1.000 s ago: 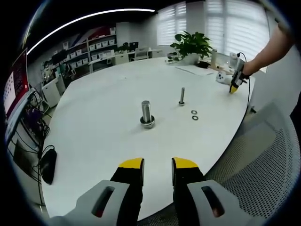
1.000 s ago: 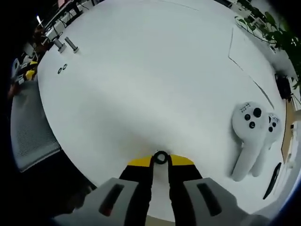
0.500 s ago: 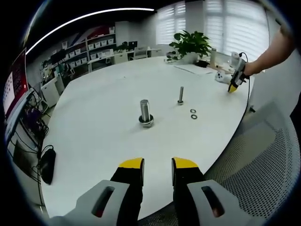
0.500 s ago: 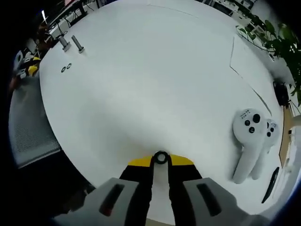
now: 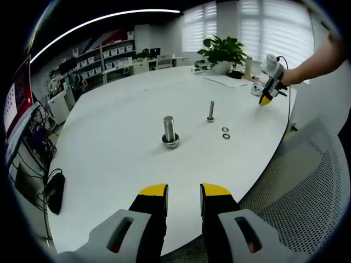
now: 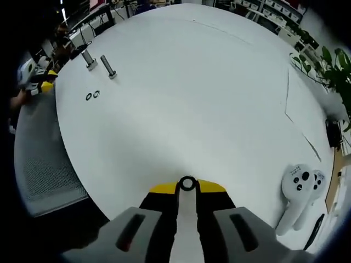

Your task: Place the washer onto the threaded stud by aligning its center hole with the stud, sliding it down to the base, and recovering from edge contact or off-axis alignment until the washer reaches the visible bottom stop.

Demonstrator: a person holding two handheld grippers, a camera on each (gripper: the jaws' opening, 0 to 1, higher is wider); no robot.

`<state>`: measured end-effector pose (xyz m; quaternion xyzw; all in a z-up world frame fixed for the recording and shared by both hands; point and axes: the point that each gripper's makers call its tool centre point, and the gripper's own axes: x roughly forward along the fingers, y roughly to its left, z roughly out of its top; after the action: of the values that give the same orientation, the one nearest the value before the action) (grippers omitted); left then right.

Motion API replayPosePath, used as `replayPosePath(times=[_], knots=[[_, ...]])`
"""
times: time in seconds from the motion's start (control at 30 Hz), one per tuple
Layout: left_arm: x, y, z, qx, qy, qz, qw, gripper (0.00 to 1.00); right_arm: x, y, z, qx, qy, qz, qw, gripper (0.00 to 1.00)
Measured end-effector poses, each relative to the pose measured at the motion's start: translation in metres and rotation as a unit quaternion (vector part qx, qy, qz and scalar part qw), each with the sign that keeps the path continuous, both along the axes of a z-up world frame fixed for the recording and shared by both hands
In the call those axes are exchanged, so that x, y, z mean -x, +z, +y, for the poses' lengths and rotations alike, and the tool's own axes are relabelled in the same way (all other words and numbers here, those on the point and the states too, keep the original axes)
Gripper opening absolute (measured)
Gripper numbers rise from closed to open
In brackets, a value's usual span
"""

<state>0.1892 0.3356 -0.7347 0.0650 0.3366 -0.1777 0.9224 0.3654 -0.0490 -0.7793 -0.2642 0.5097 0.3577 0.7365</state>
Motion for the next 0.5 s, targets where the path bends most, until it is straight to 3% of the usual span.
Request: replayPosePath(times=[0.5], knots=[[-0.001,0.000,0.001,-0.001,0.002,-0.001,1.0000,0.21,-0.004,0.018,0.083,-0.033,0.080,-0.010,0.9962,0.13]])
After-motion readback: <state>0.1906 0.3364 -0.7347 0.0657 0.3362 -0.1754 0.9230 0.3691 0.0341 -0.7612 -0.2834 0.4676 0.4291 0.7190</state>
